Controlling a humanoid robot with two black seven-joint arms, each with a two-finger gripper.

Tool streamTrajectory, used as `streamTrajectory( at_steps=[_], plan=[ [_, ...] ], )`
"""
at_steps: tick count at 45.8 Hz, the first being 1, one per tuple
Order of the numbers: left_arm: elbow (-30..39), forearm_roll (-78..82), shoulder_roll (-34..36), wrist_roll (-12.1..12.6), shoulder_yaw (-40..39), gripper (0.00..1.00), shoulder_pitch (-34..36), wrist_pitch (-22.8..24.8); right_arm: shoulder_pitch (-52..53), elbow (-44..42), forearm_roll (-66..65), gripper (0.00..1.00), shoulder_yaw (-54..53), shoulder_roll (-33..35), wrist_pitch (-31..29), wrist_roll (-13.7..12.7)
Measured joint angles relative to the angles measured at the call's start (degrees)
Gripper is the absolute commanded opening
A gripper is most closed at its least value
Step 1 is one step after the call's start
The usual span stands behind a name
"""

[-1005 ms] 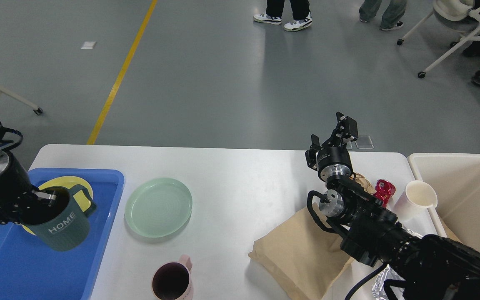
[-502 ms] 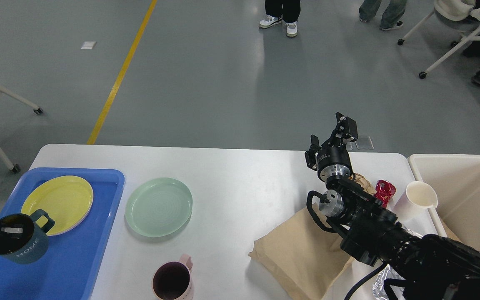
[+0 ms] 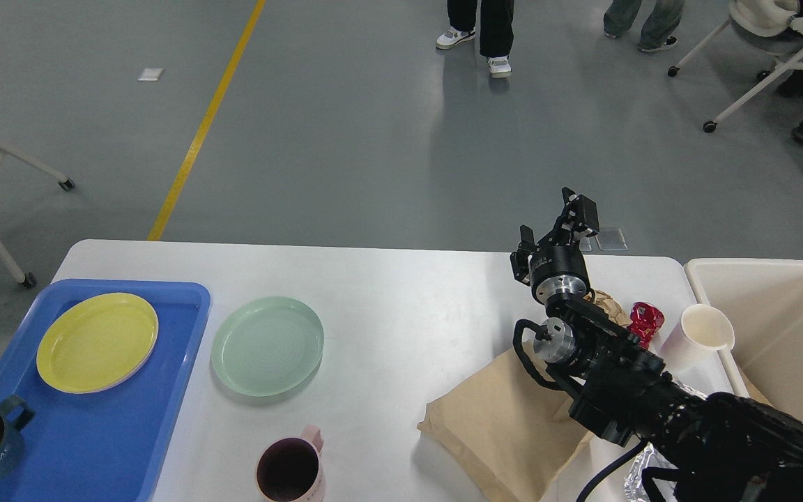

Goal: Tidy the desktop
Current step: 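Open the left gripper and withdraw it from the teal mug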

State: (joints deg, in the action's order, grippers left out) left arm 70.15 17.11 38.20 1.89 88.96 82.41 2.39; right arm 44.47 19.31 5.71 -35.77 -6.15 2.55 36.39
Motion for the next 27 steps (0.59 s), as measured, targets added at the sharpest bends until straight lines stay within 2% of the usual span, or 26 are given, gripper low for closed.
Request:
streamTrajectory(
  at_steps=[8,13,16,19,25,27],
  plan=[
    [-0.6,-0.1,-0.1,0.0,-0.1,0.14,-1.5,-0.9,0.0,0.0,0.0,1.0,0.0,0.0,0.0,0.0],
    [-0.9,-0.3,-0.3,-0.1,-0.1,0.29,-3.0,-2.6,0.0,0.0,0.0,1.0,0.0,0.0,0.0,0.0],
    [-1.4,-0.5,-0.3,-0.1,-0.1,0.41,-4.0,-3.6,0.0,0.0,0.0,1.0,0.0,0.0,0.0,0.0],
    [-2.0,-0.8,-0.3,0.0,-0.3,0.61,-5.0,-4.2,0.0,0.0,0.0,1.0,0.0,0.0,0.0,0.0],
    [-3.1,-1.1,-0.3,0.5,-1.8,0.95,-6.3,-4.5,0.0,0.0,0.0,1.0,0.0,0.0,0.0,0.0],
    [-3.2,-1.2,-0.2,0.7,-2.4,0.96,-6.4,-4.5,0.0,0.0,0.0,1.0,0.0,0.0,0.0,0.0]
  ],
)
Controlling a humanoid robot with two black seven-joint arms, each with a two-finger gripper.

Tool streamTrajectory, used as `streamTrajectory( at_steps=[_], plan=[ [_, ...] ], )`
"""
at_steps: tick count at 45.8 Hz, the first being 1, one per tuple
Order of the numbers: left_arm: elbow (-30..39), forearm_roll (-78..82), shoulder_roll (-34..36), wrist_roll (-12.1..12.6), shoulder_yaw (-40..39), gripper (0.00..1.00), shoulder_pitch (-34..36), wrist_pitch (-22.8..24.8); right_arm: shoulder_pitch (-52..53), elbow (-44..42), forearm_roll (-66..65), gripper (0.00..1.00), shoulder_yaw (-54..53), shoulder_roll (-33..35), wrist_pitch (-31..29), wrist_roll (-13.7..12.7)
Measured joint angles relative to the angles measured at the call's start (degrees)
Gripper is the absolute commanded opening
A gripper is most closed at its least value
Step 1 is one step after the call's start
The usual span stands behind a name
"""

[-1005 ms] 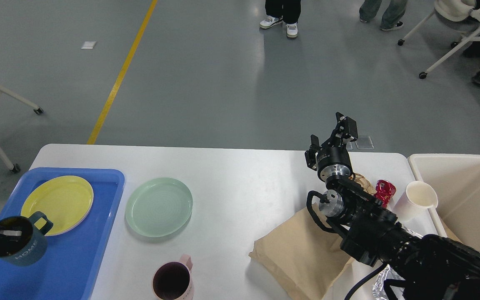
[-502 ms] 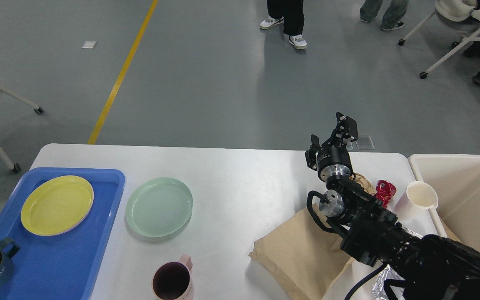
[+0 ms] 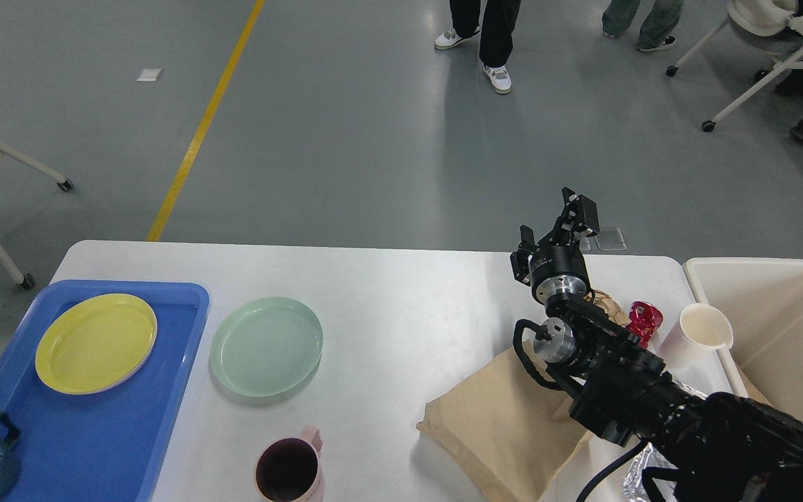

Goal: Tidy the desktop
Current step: 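Open the left gripper and withdraw it from the teal mug, then move the left gripper to the pink mug and grasp it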

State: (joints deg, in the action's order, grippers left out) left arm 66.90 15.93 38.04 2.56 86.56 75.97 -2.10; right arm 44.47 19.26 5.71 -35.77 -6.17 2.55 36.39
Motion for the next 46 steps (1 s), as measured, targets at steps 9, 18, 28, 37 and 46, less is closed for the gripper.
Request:
streamTrajectory(
  at_steps=[9,18,28,37,46],
  plan=[
    [-0.5,0.0,0.4,0.3,-0.8,0.96,0.4,0.3,0.0,0.0,0.0,1.0,0.0,0.0,0.0,0.0],
    [-0.9,0.2,2.8,0.1,-0.8,0.97,3.1,4.8,0.0,0.0,0.0,1.0,0.0,0.0,0.0,0.0],
    [-3.8,0.2,5.8,-0.7,-0.8,0.97,12.0,25.5,0.0,0.0,0.0,1.0,0.0,0.0,0.0,0.0],
    [-7.1,-0.1,6.9,-1.2,-3.9,0.96,27.0,51.3,0.0,0.0,0.0,1.0,0.0,0.0,0.0,0.0],
    [-6.5,-0.9,5.6,-0.8,-11.4,0.93,39.6,57.0,0.0,0.0,0.0,1.0,0.0,0.0,0.0,0.0]
  ],
)
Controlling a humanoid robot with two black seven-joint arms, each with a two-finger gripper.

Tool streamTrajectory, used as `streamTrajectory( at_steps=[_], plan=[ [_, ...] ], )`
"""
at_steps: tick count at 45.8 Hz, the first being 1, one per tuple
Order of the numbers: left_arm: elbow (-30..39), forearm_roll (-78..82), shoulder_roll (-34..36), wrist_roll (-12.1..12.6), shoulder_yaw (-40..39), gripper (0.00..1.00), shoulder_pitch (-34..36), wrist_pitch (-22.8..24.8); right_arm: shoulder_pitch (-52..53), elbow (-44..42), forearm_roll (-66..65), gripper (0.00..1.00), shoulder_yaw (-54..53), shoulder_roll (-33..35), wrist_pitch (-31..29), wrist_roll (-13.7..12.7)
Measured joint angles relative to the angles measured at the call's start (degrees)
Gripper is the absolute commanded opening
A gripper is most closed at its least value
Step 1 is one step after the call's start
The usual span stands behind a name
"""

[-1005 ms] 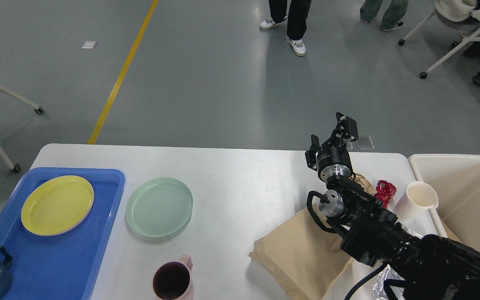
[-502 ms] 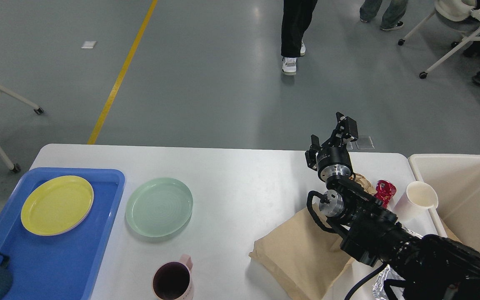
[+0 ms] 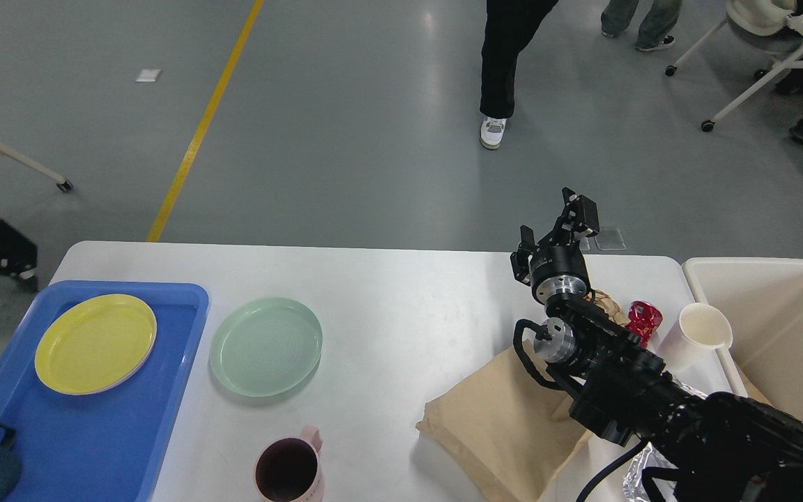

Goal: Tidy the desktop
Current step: 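Move the left gripper to the pink mug and grasp it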

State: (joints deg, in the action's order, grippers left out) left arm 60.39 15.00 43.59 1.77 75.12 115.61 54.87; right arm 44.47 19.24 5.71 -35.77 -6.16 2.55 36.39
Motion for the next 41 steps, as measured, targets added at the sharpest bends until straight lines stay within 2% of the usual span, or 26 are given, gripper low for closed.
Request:
streamTrajectory(
  at_steps=[6,17,18,20,23,28,31,37,41],
  plan=[
    [1.9,-0.7,-5.0,0.2,-5.8,0.92,-0.4,0.1,0.0,0.0,0.0,1.0,0.0,0.0,0.0,0.0],
    [13.7,-0.8,-17.3,0.7,-8.6,0.92,-5.9,-0.8,0.0,0.0,0.0,1.0,0.0,0.0,0.0,0.0],
    [16.4,-0.8,-19.3,1.2,-9.5,0.92,-7.6,-3.9,0.0,0.0,0.0,1.0,0.0,0.0,0.0,0.0],
    [17.7,-0.9,-20.3,1.8,-10.1,0.92,-8.6,-6.2,0.0,0.0,0.0,1.0,0.0,0.0,0.0,0.0],
    [20.5,-2.1,-21.9,4.4,-11.7,0.92,-11.4,-11.9,0.0,0.0,0.0,1.0,0.0,0.0,0.0,0.0],
    [23.2,-4.3,-23.4,10.2,-14.2,0.92,-16.0,-19.3,0.0,0.0,0.0,1.0,0.0,0.0,0.0,0.0],
    [23.6,-4.9,-24.2,12.5,-15.4,0.92,-18.5,-24.0,0.0,0.0,0.0,1.0,0.0,0.0,0.0,0.0],
    [23.9,-5.4,-26.0,14.0,-16.6,0.92,-22.5,-32.1,0.0,0.1,0.0,1.0,0.0,0.0,0.0,0.0],
    [24.0,-5.9,-26.8,14.1,-17.6,0.92,-23.9,-33.9,0.0,0.1,0.0,1.0,0.0,0.0,0.0,0.0]
  ],
)
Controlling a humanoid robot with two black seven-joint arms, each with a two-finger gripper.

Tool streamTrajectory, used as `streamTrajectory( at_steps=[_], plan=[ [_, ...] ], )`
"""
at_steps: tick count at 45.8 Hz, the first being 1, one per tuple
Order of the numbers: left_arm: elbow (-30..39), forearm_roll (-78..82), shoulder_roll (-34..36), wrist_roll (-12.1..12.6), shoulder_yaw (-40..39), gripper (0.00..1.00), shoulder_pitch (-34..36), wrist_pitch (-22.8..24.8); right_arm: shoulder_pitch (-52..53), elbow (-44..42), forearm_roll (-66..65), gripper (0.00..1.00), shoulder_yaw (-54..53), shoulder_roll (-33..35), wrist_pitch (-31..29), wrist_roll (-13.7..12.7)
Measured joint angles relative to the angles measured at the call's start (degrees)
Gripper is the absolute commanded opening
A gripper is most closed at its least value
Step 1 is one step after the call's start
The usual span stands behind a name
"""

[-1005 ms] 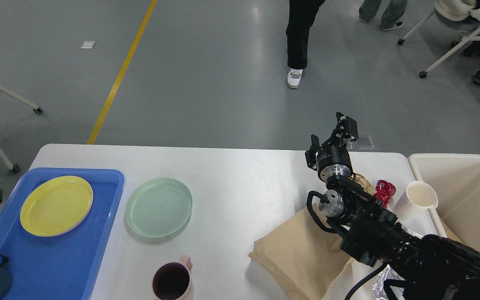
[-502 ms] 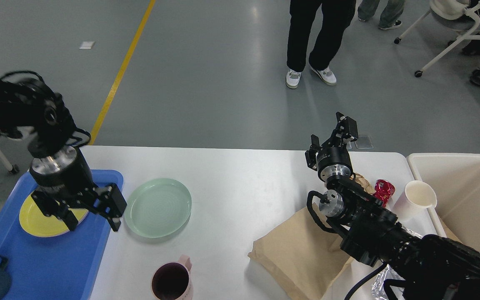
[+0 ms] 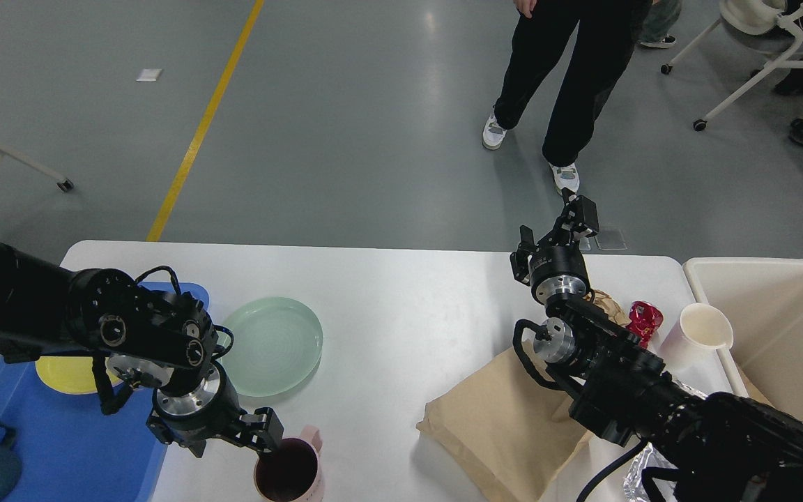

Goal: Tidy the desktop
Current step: 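Move the left gripper to the pink mug and grasp it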

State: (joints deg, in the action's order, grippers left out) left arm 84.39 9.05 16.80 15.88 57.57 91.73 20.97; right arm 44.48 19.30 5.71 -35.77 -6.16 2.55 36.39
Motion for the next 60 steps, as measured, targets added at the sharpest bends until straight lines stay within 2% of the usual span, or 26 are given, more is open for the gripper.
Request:
streamTrajectory(
  at_steps=[18,28,36,41,53,60],
  plan=[
    [0.3,-1.7,-0.5,0.0,-1.6,0.92,-1.5,-0.9,0.0,0.0,0.0,1.0,0.0,0.0,0.0,0.0],
    [0.3,-1.8,-2.1,0.0,-1.6,0.92,-4.4,-4.8,0.0,-0.1,0.0,1.0,0.0,0.0,0.0,0.0],
    [0.2,-1.4,-2.5,0.0,-1.1,0.9,-5.5,-5.6,0.0,-0.1,0.0,1.0,0.0,0.0,0.0,0.0],
    [0.1,-1.0,-2.6,0.0,-0.9,0.88,-6.5,-6.6,0.0,0.0,0.0,1.0,0.0,0.0,0.0,0.0],
    [0.0,-0.9,-2.6,-0.2,-0.8,0.8,-8.7,-12.3,0.0,0.0,0.0,1.0,0.0,0.0,0.0,0.0],
    [-0.1,-0.9,-2.6,-0.4,-0.8,0.64,-9.4,-14.3,0.0,0.0,0.0,1.0,0.0,0.0,0.0,0.0]
  ],
)
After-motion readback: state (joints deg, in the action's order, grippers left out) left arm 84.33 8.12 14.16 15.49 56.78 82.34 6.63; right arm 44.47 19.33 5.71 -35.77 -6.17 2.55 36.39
